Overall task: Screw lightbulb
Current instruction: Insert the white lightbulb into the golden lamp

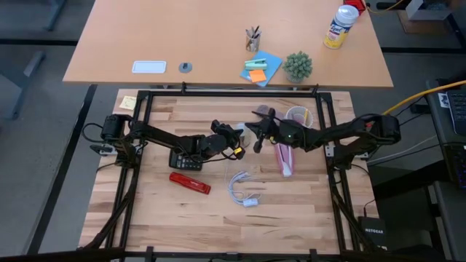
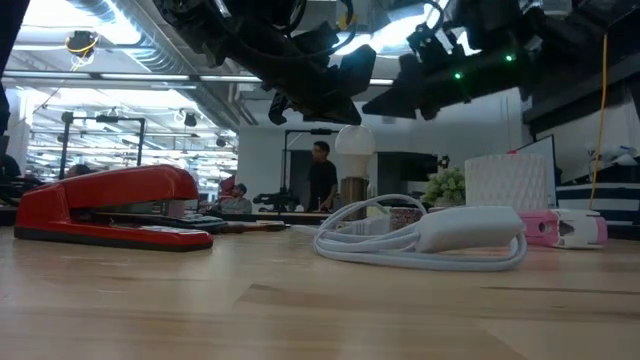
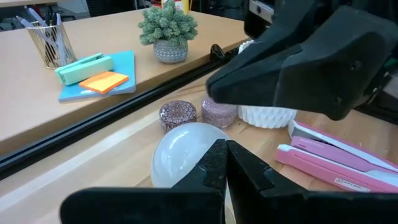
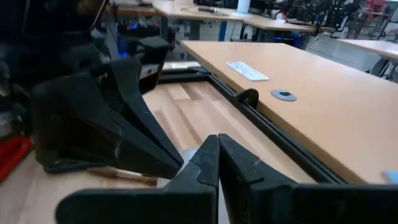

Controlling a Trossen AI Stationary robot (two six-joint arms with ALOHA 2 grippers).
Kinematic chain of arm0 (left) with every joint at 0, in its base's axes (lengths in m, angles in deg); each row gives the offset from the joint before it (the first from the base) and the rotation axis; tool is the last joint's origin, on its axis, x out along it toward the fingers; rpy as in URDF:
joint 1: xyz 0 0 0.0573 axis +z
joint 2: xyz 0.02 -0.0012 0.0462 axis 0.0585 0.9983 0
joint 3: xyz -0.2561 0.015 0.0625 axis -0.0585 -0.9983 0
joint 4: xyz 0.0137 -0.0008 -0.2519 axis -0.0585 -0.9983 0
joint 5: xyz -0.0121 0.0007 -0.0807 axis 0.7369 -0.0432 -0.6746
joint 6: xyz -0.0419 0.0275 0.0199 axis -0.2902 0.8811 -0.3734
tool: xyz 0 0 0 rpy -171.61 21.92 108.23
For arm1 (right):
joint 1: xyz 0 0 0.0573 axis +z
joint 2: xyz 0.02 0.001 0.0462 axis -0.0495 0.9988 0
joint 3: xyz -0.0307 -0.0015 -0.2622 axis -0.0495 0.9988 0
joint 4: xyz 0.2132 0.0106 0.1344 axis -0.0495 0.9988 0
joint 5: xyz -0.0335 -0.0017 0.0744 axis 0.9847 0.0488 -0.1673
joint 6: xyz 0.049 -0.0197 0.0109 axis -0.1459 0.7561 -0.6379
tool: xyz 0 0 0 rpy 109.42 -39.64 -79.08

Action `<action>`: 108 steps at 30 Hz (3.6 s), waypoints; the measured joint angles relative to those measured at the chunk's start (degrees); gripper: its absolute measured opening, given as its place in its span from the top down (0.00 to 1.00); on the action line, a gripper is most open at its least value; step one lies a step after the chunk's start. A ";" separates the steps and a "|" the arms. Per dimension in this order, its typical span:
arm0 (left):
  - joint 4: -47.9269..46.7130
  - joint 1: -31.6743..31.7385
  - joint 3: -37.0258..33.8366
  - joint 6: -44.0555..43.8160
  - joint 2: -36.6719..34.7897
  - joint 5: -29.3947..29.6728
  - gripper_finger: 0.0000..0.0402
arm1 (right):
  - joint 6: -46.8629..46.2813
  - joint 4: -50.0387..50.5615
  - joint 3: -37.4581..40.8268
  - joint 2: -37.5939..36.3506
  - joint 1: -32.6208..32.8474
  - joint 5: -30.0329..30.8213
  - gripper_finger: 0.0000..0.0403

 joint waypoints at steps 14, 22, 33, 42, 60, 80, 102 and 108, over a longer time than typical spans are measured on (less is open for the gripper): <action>0.00 -0.01 0.00 -0.02 0.00 0.00 1.00 | 1.44 12.32 -4.85 0.07 -5.34 -5.57 0.98; 0.00 0.00 0.00 -0.02 0.02 0.00 1.00 | 3.21 10.86 -4.85 0.07 -5.29 -8.32 0.98; 0.00 -0.02 0.00 -0.02 0.02 0.00 1.00 | 4.69 9.71 -4.85 0.09 -5.58 -12.88 0.98; 0.00 -0.02 0.00 -0.02 0.04 -0.01 1.00 | 8.90 9.11 -4.85 0.11 -5.58 -13.11 0.98; 0.00 -0.02 0.00 -0.02 0.04 -0.02 1.00 | 9.04 16.76 -8.72 0.18 -9.69 -19.28 0.98; -0.02 0.00 0.00 0.00 0.09 -0.02 1.00 | 8.98 14.21 -8.94 4.73 -9.67 -21.78 0.98; -4.06 -4.44 -0.02 1.18 -0.50 -0.02 1.00 | 8.98 14.35 -8.78 4.84 -9.67 -19.08 0.98; -11.80 -4.37 -0.07 -4.52 -0.52 3.20 1.00 | 8.41 14.35 -8.76 4.86 -9.67 -19.06 0.98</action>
